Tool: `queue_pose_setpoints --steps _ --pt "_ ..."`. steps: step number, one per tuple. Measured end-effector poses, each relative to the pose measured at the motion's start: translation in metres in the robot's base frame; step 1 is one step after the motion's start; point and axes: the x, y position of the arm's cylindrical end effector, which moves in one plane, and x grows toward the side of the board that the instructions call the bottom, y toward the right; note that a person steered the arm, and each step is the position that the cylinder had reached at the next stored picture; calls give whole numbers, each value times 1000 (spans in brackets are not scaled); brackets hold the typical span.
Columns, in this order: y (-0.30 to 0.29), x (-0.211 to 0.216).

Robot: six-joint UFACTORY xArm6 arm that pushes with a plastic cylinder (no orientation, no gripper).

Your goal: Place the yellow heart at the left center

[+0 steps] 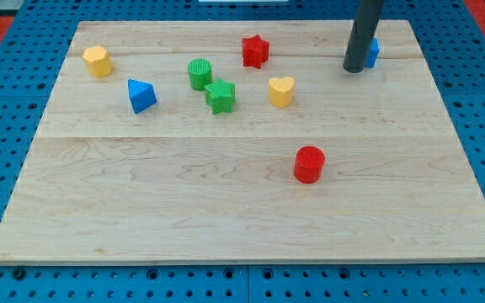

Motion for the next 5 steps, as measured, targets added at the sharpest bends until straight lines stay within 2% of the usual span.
queue_pose_setpoints --steps 2,3,5 --pt "-86 37" --pt "-101 19" --pt "-127 23"
